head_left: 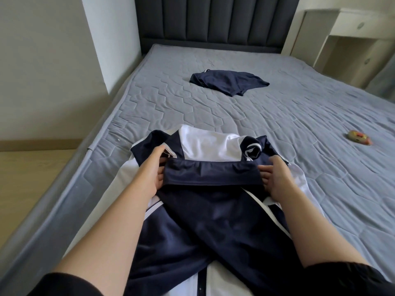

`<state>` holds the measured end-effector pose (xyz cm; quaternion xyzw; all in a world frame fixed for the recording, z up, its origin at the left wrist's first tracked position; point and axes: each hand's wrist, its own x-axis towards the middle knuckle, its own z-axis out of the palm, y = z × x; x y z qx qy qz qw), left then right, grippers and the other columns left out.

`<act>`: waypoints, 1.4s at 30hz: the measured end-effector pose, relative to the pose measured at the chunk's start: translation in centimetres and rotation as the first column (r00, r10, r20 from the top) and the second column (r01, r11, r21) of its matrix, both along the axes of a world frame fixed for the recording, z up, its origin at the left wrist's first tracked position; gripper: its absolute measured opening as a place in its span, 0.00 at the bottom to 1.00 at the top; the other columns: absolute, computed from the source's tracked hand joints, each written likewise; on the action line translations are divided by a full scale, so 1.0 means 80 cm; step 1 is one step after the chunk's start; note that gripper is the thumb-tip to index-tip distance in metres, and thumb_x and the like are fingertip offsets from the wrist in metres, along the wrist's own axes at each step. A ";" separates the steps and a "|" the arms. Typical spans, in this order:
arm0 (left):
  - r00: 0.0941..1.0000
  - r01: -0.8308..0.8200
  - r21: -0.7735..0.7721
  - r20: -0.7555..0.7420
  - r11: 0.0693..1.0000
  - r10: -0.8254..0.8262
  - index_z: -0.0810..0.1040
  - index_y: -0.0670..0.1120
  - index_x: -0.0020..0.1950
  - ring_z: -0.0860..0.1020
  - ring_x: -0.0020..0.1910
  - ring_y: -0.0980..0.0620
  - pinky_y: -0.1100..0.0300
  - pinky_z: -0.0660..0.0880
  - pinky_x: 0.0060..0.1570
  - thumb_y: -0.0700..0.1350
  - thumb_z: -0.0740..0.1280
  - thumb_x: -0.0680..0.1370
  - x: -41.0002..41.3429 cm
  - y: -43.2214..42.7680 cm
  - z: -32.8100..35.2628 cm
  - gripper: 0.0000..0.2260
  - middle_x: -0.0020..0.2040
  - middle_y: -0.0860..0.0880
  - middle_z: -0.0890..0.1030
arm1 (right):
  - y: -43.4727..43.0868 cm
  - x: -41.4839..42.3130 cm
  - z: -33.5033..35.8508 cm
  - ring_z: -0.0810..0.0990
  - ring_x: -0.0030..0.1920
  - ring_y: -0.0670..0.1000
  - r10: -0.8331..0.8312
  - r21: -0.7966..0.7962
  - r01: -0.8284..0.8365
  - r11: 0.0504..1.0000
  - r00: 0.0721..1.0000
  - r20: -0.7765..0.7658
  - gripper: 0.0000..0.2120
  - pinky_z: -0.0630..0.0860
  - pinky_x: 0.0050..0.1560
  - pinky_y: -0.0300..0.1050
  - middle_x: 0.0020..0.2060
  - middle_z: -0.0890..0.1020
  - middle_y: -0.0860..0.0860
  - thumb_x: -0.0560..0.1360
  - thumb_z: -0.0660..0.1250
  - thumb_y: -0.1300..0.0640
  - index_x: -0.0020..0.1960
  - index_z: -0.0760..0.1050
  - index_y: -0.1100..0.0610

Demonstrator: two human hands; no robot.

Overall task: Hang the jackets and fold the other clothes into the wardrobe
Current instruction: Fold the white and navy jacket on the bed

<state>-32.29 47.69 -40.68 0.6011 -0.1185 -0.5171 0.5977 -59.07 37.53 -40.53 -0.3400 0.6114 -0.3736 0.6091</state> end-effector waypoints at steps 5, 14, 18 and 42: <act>0.984 -0.003 0.020 -0.177 1.000 0.006 0.76 0.40 0.46 0.79 0.39 0.44 0.54 0.75 0.35 0.61 0.64 0.75 0.030 -0.025 0.034 0.22 0.42 0.42 0.79 | -0.035 0.003 0.035 0.76 0.33 0.55 0.060 0.155 -0.067 0.986 0.997 0.045 0.31 0.73 0.35 0.45 0.37 0.79 0.57 0.70 0.60 0.33 0.45 0.74 0.62; 0.998 0.052 0.200 0.027 0.978 -0.059 0.73 0.44 0.40 0.78 0.29 0.48 0.61 0.75 0.20 0.55 0.68 0.76 0.038 -0.067 0.045 0.15 0.36 0.45 0.76 | -0.078 0.027 0.032 0.75 0.41 0.54 0.322 0.254 -0.261 0.931 0.916 -0.241 0.06 0.72 0.58 0.47 0.37 0.75 0.53 0.75 0.62 0.61 0.39 0.73 0.57; 0.998 -0.011 0.141 -0.065 0.990 0.021 0.76 0.42 0.45 0.81 0.29 0.48 0.63 0.75 0.21 0.41 0.58 0.81 0.041 -0.066 0.027 0.09 0.32 0.44 0.80 | -0.093 -0.012 0.013 0.79 0.39 0.56 0.115 0.084 -0.105 0.991 0.985 -0.131 0.03 0.80 0.28 0.45 0.44 0.77 0.57 0.81 0.58 0.64 0.51 0.70 0.60; 0.972 -0.115 -0.023 -0.209 0.993 0.108 0.75 0.42 0.46 0.79 0.39 0.47 0.54 0.80 0.34 0.42 0.69 0.76 0.035 -0.023 0.036 0.05 0.41 0.43 0.78 | -0.004 -0.005 0.024 0.81 0.38 0.53 0.176 0.062 -0.191 0.980 0.966 0.190 0.16 0.75 0.43 0.46 0.34 0.83 0.54 0.77 0.64 0.47 0.44 0.79 0.59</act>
